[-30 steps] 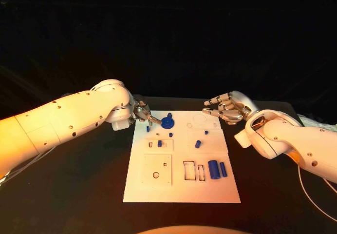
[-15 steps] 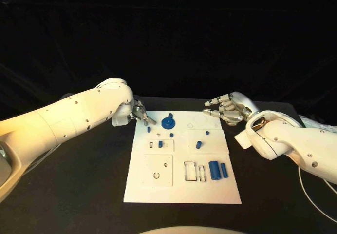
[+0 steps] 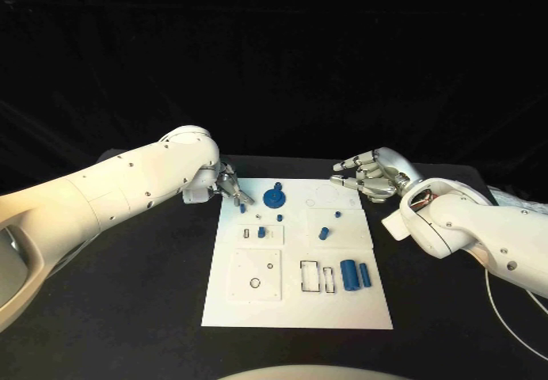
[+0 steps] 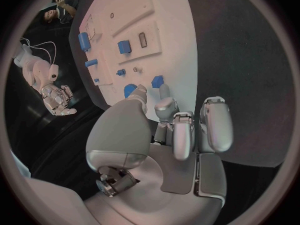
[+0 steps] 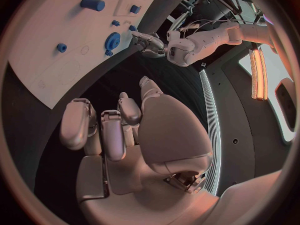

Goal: Assemble the parts on the task board

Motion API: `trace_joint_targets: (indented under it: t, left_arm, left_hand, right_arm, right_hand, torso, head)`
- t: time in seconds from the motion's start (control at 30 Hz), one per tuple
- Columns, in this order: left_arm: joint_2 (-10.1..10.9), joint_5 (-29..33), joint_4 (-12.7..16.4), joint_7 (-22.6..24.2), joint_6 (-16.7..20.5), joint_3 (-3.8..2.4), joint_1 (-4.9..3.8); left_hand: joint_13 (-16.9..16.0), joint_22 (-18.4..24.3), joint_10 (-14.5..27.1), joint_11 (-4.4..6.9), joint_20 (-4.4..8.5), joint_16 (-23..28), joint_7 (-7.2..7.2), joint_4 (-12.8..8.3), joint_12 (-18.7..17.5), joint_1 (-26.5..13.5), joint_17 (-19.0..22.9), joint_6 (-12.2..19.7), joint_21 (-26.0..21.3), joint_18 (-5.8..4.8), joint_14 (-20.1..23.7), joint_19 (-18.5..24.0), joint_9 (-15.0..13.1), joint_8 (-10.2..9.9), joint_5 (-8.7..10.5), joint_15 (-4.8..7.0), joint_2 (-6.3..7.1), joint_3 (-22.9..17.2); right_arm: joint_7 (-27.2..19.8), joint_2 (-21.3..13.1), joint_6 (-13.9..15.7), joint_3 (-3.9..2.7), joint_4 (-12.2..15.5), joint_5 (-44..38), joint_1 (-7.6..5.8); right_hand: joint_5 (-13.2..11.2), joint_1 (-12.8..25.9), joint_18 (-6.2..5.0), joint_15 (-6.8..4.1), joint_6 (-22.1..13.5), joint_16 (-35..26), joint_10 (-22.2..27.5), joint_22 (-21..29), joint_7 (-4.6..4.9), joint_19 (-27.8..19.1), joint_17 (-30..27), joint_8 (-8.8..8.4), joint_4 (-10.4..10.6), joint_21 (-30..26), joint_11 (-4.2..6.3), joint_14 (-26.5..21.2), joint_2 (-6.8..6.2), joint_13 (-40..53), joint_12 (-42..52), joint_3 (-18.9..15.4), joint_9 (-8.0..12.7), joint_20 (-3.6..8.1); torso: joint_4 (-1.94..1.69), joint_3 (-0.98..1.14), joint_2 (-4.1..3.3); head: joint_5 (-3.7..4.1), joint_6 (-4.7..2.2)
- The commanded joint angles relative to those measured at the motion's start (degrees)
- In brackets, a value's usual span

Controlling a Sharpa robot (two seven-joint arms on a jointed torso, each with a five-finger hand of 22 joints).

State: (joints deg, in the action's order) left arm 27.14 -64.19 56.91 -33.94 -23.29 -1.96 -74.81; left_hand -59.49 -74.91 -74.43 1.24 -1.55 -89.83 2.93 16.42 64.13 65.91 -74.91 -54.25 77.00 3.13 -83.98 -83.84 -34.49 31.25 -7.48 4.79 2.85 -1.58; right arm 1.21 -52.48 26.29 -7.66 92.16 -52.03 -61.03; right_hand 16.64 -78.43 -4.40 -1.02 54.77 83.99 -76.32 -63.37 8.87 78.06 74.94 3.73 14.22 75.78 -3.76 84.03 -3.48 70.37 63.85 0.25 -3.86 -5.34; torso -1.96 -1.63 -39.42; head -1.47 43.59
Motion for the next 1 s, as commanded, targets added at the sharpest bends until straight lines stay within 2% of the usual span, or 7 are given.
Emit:
trace_joint_targets:
  t: [0.03, 0.23, 0.5, 0.77, 1.0]
  left_arm:
    - [-0.3, 0.6, -0.1, 0.6, -1.9, 0.03, -0.16]
    - [-0.4, 0.8, -0.3, 0.3, -2.0, 0.06, -0.16]
    - [-0.4, 0.8, -0.4, 0.0, -2.7, 0.09, -0.15]
    - [-0.7, 0.8, -0.6, -0.2, -3.4, 0.2, -0.13]
    - [-0.9, 0.8, -0.8, -0.2, -3.5, 0.36, -0.11]
  left_hand:
    - [-0.1, -3.7, -0.6, 0.01, -0.2, -0.2, -0.18, 0.1, 0.3, 0.1, -15.1, -0.5, 0.4, 0.3, -6.0, -0.4, 0.0, 0.3, -0.22, -0.21, -0.36, 0.4]
    - [0.0, -3.8, -0.6, 0.15, -0.08, -0.2, -0.34, -0.1, 0.4, 1.0, -15.1, -0.7, 0.3, 0.3, -6.0, -0.5, 0.0, 0.5, -0.32, -0.07, -1.14, 0.2]
    - [0.1, -4.0, -0.6, 0.57, 0.26, -0.2, -0.78, -1.4, 0.4, 5.7, -15.1, -0.6, 0.3, 0.29, -6.0, -0.5, 0.1, 0.6, -0.57, 0.29, -3.03, -2.5]
    - [0.0, -4.1, -0.6, 0.7, 0.36, -0.2, -0.93, -1.5, 0.5, 6.7, -15.1, -0.7, 0.4, 0.26, -6.0, -0.6, 0.0, 0.8, -0.52, 0.39, -2.94, -3.7]
    - [0.0, -4.1, -0.7, 0.7, 0.38, -0.2, -0.91, -1.3, 0.5, 6.7, -15.1, -0.8, 0.3, 0.27, -6.0, -0.6, 0.0, 0.9, -0.43, 0.41, -2.77, -3.8]
  right_arm:
    - [-0.4, 0.1, -0.9, 0.0, 0.0, -0.1, 0.05]
    - [-0.4, 0.1, -0.9, 0.01, 0.0, -0.1, 0.05]
    - [-0.4, 0.1, -1.0, 0.01, 0.0, -0.1, 0.05]
    - [-0.5, 0.1, -1.2, 0.01, 0.1, -0.1, 0.06]
    - [-0.5, 0.2, -1.3, 0.01, 0.1, -0.1, 0.06]
  right_hand:
    - [0.3, 0.3, -0.96, 0.27, -0.4, -0.2, 0.4, 0.1, -0.07, -0.4, 5.2, 0.11, 0.1, -0.3, 0.08, 3.6, 0.47, 0.0, -0.2, -0.4, -0.1, 0.14]
    - [0.3, 0.3, -0.96, 0.27, -0.4, -0.2, 0.4, 0.1, -0.07, -0.4, 5.2, 0.11, 0.1, -0.3, 0.08, 3.6, 0.47, 0.0, -0.2, -0.4, -0.1, 0.14]
    - [0.3, 0.3, -0.96, 0.27, -0.4, -0.2, 0.4, 0.1, -0.07, -0.4, 5.2, 0.11, 0.1, -0.3, 0.08, 3.6, 0.47, 0.0, -0.2, -0.4, -0.1, 0.14]
    - [0.3, 0.3, -0.96, 0.27, -0.4, -0.2, 0.4, 0.1, -0.07, -0.4, 5.2, 0.11, 0.1, -0.3, 0.08, 3.6, 0.47, 0.0, -0.2, -0.4, -0.1, 0.14]
    - [0.3, 0.2, -0.99, 0.27, -0.4, -0.3, 0.4, 0.2, -0.08, -0.5, 5.1, 0.14, 0.0, -0.4, 0.09, 3.6, 0.55, -0.1, -0.3, -0.4, -0.1, 0.14]
  torso:
    - [-0.01, 0.04, 0.02]
    - [0.01, 0.05, 0.03]
    - [0.03, 0.05, -0.01]
    - [0.08, 0.04, -0.07]
    - [-0.01, 0.06, -0.04]
  head:
    - [-0.07, 0.06]
    - [-0.17, 0.06]
    - [-0.35, 0.21]
    - [-0.35, 0.38]
    - [-0.22, 0.5]
